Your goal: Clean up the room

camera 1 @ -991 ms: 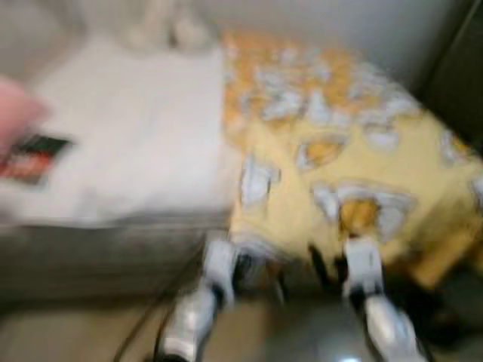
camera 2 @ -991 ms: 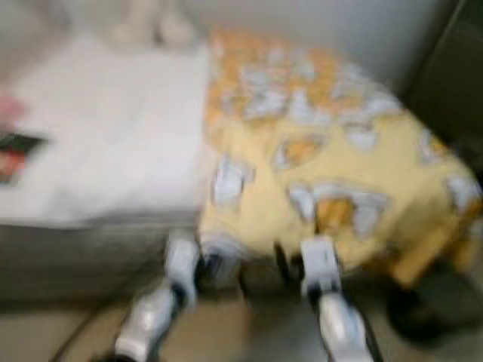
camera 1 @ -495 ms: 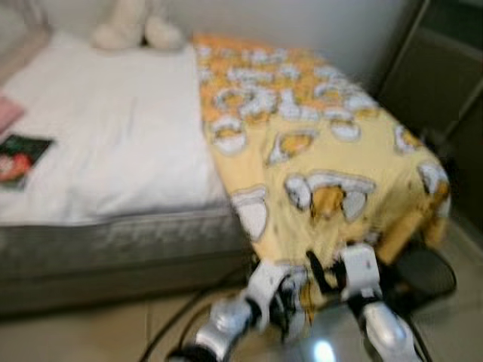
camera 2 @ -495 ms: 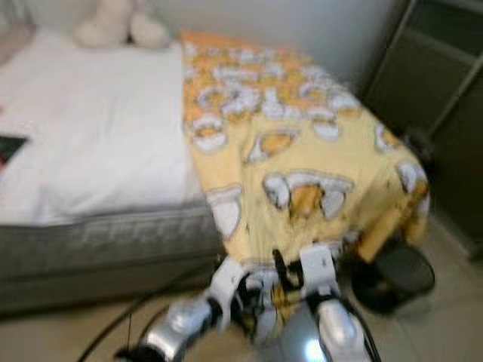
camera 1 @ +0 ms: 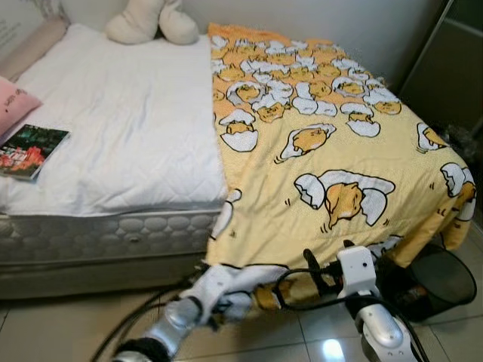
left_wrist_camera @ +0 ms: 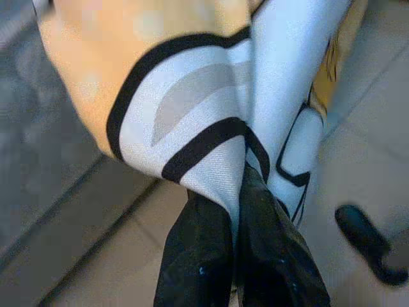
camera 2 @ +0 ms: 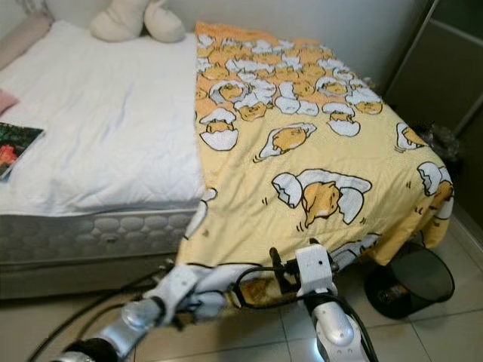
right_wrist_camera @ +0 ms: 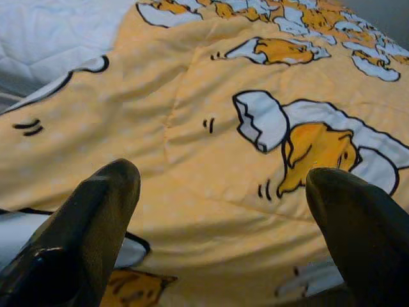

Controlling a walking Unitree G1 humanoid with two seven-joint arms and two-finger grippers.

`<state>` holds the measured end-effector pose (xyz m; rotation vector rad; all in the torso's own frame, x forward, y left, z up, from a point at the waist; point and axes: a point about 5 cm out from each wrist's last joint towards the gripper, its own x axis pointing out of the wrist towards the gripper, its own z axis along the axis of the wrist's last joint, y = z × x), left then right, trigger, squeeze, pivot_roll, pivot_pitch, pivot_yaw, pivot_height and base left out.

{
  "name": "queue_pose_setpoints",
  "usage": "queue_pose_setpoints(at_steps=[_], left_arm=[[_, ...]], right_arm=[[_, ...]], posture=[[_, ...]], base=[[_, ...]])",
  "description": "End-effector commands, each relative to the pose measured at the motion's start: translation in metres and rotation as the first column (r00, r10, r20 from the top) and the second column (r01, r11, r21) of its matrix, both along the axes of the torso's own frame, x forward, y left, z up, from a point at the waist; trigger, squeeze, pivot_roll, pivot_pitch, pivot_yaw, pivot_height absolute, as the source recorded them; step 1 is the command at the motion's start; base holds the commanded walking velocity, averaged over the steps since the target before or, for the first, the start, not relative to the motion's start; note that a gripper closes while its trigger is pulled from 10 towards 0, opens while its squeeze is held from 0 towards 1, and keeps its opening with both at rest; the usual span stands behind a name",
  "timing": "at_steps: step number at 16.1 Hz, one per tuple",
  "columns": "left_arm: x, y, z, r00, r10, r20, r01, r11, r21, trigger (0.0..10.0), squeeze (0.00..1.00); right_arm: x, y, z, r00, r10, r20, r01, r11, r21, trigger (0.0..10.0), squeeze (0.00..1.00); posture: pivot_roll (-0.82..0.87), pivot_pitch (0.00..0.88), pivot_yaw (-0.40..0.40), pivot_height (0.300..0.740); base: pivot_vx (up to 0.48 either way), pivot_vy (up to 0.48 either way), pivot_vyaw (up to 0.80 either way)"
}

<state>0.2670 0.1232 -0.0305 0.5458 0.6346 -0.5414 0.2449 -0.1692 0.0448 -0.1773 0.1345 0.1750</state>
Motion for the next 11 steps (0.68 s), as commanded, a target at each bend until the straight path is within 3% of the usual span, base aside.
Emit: queue_pose_setpoints(at_steps=[1, 2, 3, 4, 5, 7, 8, 9, 10, 11], left_arm=[[-0.016, -0.002, -0.013, 0.997, -0.016, -0.081, 0.017, 1.000, 0.012, 10.0, 0.00], [-0.019, -0.006, -0.015, 0.993, 0.008, -0.117, -0.013, 0.999, -0.046, 10.0, 0.00], [-0.026, -0.029, -0.017, 0.967, 0.027, -0.255, -0.098, 0.958, -0.271, 10.0, 0.00], [-0.033, -0.053, -0.015, 0.938, -0.027, -0.346, -0.134, 0.891, -0.433, 10.0, 0.00], [-0.037, -0.067, -0.013, 0.920, -0.074, -0.384, -0.139, 0.856, -0.499, 10.0, 0.00], [-0.042, -0.080, -0.014, 0.900, -0.078, -0.429, -0.172, 0.840, -0.514, 10.0, 0.00], [-0.041, -0.076, -0.016, 0.922, -0.060, -0.382, -0.131, 0.882, -0.454, 10.0, 0.00], [-0.040, -0.065, -0.019, 0.951, -0.054, -0.304, -0.049, 0.946, -0.322, 10.0, 0.93], [-0.037, -0.056, -0.020, 0.968, -0.057, -0.243, 0.005, 0.978, -0.211, 10.0, 1.00], [-0.031, -0.037, -0.021, 0.986, -0.044, -0.159, 0.037, 0.998, -0.046, 10.0, 1.00]], right_arm=[[-0.003, -0.003, -0.003, 1.000, -0.001, -0.010, 0.000, 1.000, -0.007, 10.0, 0.05], [-0.003, -0.003, -0.003, 1.000, 0.000, -0.010, 0.000, 1.000, -0.008, 10.0, 0.05], [-0.003, -0.004, -0.003, 1.000, 0.001, -0.012, -0.001, 1.000, -0.010, 10.0, 0.05], [-0.004, -0.005, -0.003, 1.000, 0.002, -0.017, -0.003, 1.000, -0.014, 10.0, 0.05], [-0.004, -0.006, -0.004, 1.000, 0.004, -0.020, -0.004, 1.000, -0.018, 10.0, 0.05], [-0.005, -0.007, -0.006, 1.000, 0.004, -0.026, -0.005, 1.000, -0.021, 10.0, 0.06], [-0.006, -0.006, -0.006, 1.000, 0.005, -0.027, -0.006, 1.000, -0.022, 10.0, 0.05], [-0.005, -0.006, -0.006, 1.000, 0.005, -0.027, -0.006, 1.000, -0.021, 10.0, 0.05], [-0.005, -0.005, -0.005, 1.000, 0.006, -0.025, -0.007, 1.000, -0.020, 10.0, 0.05], [-0.004, -0.003, -0.005, 1.000, 0.009, -0.024, -0.009, 1.000, -0.018, 10.0, 0.05]], posture=[[-0.01, 0.048, -0.085, 0.740], [-0.01, 0.049, -0.089, 0.740], [-0.01, 0.053, -0.092, 0.740], [0.00, 0.055, -0.093, 0.740], [0.00, 0.057, -0.093, 0.740], [0.00, 0.059, -0.093, 0.740], [-0.01, 0.059, -0.093, 0.740], [-0.01, 0.058, -0.093, 0.740], [-0.01, 0.056, -0.091, 0.740], [-0.01, 0.054, -0.091, 0.740]], base=[[0.000, 0.000, 0.00], [0.000, 0.000, 0.00], [0.000, 0.000, 0.00], [0.000, 0.000, 0.00], [0.000, 0.000, 0.00], [0.000, 0.000, 0.00], [0.000, 0.000, 0.00], [0.000, 0.000, 0.00], [0.000, 0.000, 0.00], [0.000, 0.000, 0.00]])
